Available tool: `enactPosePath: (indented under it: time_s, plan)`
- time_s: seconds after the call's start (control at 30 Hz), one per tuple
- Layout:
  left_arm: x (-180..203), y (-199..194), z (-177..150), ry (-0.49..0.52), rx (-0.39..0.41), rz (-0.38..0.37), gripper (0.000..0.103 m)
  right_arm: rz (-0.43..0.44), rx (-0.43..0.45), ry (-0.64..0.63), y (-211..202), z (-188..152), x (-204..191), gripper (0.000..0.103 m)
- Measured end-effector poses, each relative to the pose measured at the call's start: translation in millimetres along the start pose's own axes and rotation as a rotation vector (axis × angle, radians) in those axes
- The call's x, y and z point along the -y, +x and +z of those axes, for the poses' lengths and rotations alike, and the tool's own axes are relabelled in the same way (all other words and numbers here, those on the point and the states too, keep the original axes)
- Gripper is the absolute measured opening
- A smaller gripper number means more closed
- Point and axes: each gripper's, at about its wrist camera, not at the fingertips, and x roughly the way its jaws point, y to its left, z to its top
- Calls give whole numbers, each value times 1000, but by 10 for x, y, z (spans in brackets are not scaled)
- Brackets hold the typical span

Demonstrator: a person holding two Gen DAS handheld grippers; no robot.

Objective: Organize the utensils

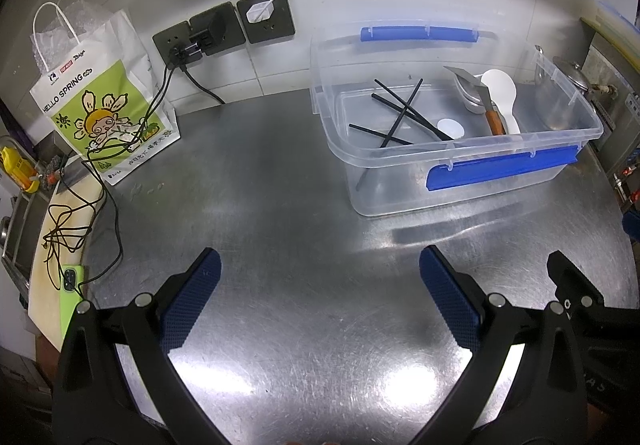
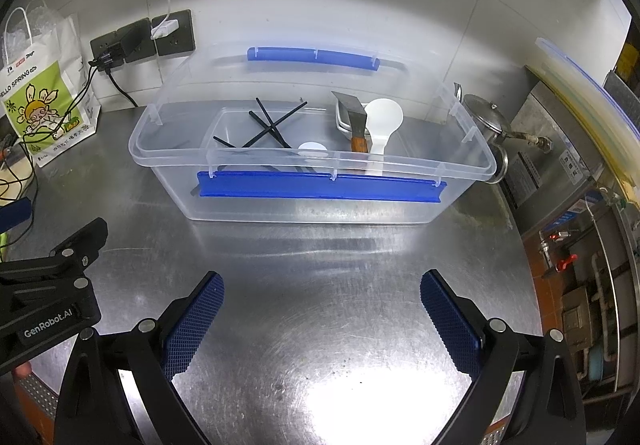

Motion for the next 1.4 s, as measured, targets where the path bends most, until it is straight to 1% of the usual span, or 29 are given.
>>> enactPosePath:
  time_s: [1.4]
  plan:
    - [25,11,-24,1,-3,-5,96,-3,-8,2,11,-33,-15,98]
